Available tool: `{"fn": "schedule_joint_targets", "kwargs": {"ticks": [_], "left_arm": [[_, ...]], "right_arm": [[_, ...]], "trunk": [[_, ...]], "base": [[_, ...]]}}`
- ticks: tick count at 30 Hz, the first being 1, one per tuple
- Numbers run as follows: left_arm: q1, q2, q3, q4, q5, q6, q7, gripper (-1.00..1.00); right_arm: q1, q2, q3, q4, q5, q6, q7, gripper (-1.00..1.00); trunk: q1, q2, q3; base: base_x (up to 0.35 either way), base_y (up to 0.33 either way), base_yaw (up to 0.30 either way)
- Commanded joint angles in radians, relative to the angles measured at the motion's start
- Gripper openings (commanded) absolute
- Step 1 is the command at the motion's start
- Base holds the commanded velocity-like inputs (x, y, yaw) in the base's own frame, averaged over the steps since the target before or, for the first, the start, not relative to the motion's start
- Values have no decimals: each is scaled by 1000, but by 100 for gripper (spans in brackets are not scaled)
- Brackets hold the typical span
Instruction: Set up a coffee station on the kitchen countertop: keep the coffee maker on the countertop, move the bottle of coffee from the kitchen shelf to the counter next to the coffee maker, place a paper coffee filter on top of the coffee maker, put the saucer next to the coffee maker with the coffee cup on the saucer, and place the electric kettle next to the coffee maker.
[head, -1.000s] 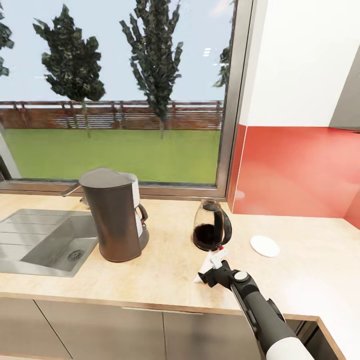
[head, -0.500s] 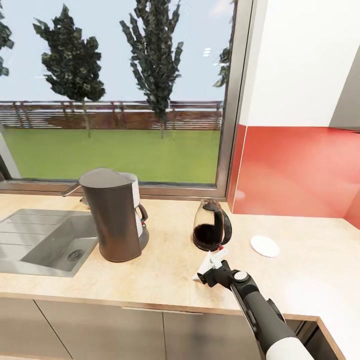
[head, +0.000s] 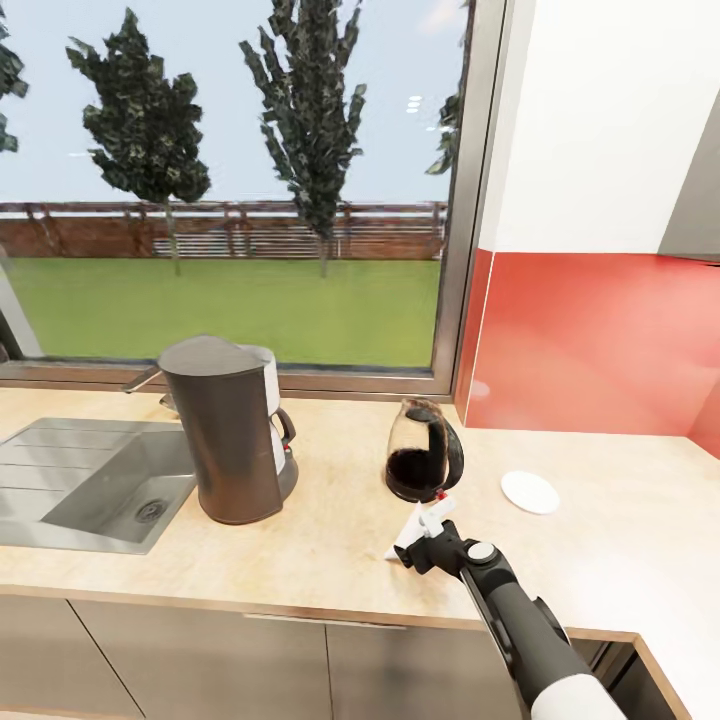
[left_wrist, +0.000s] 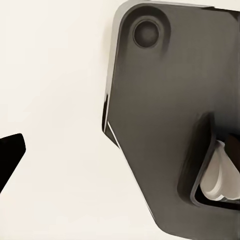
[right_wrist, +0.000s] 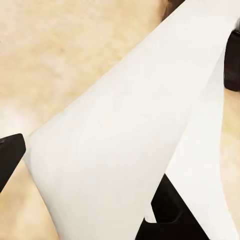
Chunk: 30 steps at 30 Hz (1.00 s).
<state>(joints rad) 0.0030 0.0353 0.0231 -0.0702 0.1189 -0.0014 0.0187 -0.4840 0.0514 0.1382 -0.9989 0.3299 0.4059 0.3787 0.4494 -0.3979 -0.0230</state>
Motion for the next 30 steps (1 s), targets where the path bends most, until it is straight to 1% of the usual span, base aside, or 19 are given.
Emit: {"fn": "schedule_joint_targets", "kwargs": {"ticks": [1,4,5,6,7,8,10,11,12,14,15,16,18,20,21,22,25,30], "left_arm": [[1,1,2,-2,8,0,0,100],[1,1,2,-2,8,0,0,100],[1,1,2,-2,8,0,0,100],[1,1,2,-2,8,0,0,100],[1,2,2,-2,8,0,0,100],[1,2,2,-2,8,0,0,100],[0,2,2,-2,8,-1,0,100],[0,2,1,-2,8,-1,0,100],[0,2,1,-2,8,-1,0,100],[1,2,1,-2,8,-1,0,100],[0,2,1,-2,8,-2,0,100],[0,2,1,-2,8,-2,0,100],[1,2,1,-2,8,-2,0,100],[1,2,1,-2,8,-2,0,100],[1,2,1,-2,8,-2,0,100],[1,2,1,-2,8,-2,0,100],[1,3,1,-2,7,-1,0,100],[1,6,1,-2,7,0,0,100]], "right_arm": [[-1,8,3,-25,10,13,5,-100],[-1,10,30,-58,9,61,4,-100],[-1,12,60,-92,8,121,3,-100],[-1,12,69,-106,8,142,3,-100],[-1,16,86,-136,7,182,3,-100],[-1,18,93,-151,7,200,2,-100],[-1,38,109,-207,8,256,2,-100],[-2,69,115,-238,12,294,0,-100],[-3,83,117,-247,13,308,-1,-100],[-6,95,118,-252,14,320,-2,-100],[-18,113,119,-257,21,341,-3,-100],[-32,123,119,-259,33,362,-4,-100],[-60,123,119,-260,63,406,-8,-100],[-104,123,119,-261,105,481,-17,-100],[-141,123,119,-261,126,535,-25,-100],[-181,123,120,-260,138,573,-34,-100],[-251,123,121,-261,146,605,-47,-100],[-327,123,121,-263,149,617,-56,-100]], "trunk": [[1,-2,-2],[1,-2,-2],[1,-2,-2],[1,-2,-2],[1,-2,-2],[1,-2,-2],[1,-2,-2],[1,-2,-2],[1,-2,-2],[1,-2,-2],[1,-2,-2],[1,-2,-2],[1,-2,-2],[1,-2,-2],[1,-2,-2],[1,-2,-2],[1,-2,-2],[1,-2,-2]], "base": [[0,0,0],[0,0,0],[0,0,0],[0,0,0],[0,0,0],[0,0,0],[0,0,0],[0,0,0],[0,0,0],[0,0,0],[0,0,0],[0,0,0],[0,0,0],[0,0,0],[0,0,0],[0,0,0],[0,0,0],[0,0,0]]}}
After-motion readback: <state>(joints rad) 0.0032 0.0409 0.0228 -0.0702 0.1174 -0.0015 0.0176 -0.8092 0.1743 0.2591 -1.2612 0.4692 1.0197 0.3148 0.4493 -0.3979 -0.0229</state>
